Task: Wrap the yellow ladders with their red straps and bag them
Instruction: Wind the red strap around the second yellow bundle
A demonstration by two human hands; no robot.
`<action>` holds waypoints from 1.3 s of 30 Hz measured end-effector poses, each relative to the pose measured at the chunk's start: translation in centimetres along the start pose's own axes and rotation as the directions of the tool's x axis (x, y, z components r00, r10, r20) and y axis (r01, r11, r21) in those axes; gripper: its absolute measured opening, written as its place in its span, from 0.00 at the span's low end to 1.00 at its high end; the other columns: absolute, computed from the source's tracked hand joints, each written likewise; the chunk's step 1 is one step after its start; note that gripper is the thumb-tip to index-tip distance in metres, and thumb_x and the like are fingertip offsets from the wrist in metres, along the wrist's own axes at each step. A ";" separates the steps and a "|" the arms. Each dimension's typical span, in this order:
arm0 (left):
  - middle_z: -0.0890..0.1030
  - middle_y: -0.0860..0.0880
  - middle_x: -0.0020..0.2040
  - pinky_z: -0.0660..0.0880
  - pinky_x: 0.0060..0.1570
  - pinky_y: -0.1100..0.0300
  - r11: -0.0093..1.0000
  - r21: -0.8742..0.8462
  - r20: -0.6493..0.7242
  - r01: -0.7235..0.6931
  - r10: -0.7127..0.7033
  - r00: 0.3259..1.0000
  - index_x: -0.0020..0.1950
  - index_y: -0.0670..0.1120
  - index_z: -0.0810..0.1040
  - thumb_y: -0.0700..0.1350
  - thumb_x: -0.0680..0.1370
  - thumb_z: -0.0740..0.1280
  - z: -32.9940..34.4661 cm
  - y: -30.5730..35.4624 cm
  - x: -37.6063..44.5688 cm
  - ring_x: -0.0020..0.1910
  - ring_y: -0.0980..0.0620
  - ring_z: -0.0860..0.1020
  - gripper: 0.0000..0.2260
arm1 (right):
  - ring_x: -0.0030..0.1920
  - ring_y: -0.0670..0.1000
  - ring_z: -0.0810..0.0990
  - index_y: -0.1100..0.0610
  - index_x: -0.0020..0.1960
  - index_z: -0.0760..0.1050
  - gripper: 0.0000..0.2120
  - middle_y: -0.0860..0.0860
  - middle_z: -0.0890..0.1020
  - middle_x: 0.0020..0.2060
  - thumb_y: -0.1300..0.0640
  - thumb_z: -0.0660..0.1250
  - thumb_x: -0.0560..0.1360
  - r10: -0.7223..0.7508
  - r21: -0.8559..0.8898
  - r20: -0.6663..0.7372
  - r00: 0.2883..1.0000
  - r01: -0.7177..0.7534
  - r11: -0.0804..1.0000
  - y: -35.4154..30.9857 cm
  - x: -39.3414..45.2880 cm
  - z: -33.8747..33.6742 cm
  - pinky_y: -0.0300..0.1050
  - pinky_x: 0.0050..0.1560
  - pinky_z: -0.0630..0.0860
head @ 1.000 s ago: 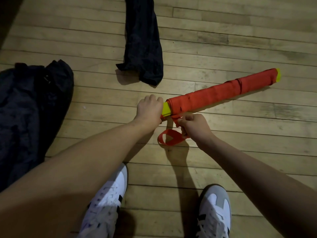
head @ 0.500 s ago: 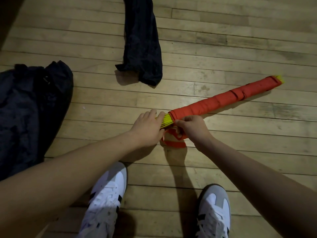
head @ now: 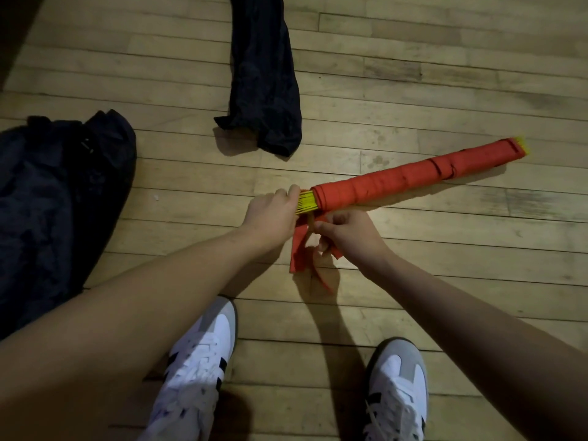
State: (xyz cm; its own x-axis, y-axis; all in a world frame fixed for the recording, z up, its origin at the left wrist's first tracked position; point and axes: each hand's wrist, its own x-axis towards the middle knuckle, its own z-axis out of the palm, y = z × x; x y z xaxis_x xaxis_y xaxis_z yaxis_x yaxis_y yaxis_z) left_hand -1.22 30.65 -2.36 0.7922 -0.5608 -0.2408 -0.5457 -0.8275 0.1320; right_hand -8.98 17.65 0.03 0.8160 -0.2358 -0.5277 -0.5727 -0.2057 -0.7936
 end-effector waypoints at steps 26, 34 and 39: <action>0.65 0.44 0.64 0.63 0.63 0.54 0.994 0.103 -0.068 -0.029 0.036 0.997 0.70 0.45 0.65 0.47 0.76 0.69 0.0 0.2 0.1 0.63 0.45 0.64 0.24 | 0.26 0.51 0.74 0.73 0.44 0.77 0.11 0.56 0.77 0.26 0.63 0.65 0.77 0.046 0.153 -0.046 0.998 -0.038 0.988 -0.5 0.3 -0.2 0.43 0.31 0.71; 0.65 0.45 0.68 0.68 0.63 0.54 0.982 -0.084 -0.037 -0.169 0.167 0.985 0.70 0.46 0.63 0.53 0.78 0.64 1.5 -0.9 -2.7 0.65 0.47 0.67 0.23 | 0.24 0.50 0.74 0.68 0.40 0.76 0.08 0.55 0.78 0.26 0.66 0.64 0.77 0.092 0.287 -0.008 0.996 -0.086 0.954 -0.6 -0.1 -0.3 0.38 0.27 0.73; 0.73 0.46 0.59 0.70 0.49 0.57 0.970 -0.187 -0.014 -0.154 0.154 0.988 0.63 0.48 0.64 0.46 0.78 0.66 0.6 -0.2 -2.3 0.56 0.48 0.72 0.17 | 0.26 0.51 0.75 0.65 0.42 0.77 0.06 0.56 0.78 0.29 0.65 0.66 0.77 0.091 0.348 -0.005 0.996 -0.084 0.934 -1.1 -0.2 -0.5 0.42 0.33 0.75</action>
State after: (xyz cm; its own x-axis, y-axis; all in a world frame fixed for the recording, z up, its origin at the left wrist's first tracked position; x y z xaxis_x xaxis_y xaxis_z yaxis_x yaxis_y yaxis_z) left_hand -3.14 32.08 -2.42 0.7024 -0.6819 -0.2043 -0.6004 -0.7216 0.3447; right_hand -8.52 17.44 1.15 0.7602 -0.2582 -0.5962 -0.5757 0.1578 -0.8023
